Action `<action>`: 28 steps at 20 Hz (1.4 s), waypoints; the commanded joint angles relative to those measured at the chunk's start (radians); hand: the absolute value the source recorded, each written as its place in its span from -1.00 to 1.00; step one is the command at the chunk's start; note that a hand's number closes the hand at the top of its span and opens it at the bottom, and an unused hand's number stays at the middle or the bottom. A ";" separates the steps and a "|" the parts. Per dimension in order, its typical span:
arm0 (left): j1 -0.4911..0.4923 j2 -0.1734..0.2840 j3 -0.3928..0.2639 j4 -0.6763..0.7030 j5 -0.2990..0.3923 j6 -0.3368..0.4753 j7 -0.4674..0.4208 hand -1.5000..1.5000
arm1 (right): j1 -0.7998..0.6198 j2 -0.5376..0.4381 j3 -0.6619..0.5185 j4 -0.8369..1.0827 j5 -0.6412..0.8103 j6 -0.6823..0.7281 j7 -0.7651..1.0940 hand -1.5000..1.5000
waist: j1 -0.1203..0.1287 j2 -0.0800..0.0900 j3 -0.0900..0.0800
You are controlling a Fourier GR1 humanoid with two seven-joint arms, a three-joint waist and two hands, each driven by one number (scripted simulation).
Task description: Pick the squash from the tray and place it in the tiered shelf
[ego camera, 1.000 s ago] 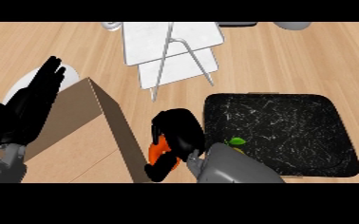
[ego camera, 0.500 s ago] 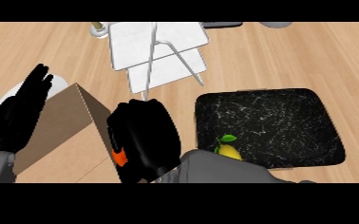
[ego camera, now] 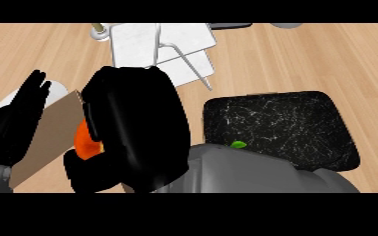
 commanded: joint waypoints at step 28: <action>0.053 -0.090 -0.130 0.103 0.012 -0.033 0.038 0.00 | -0.333 -0.154 -0.386 0.431 -0.130 0.196 -0.181 1.00 | 0.058 0.060 -0.050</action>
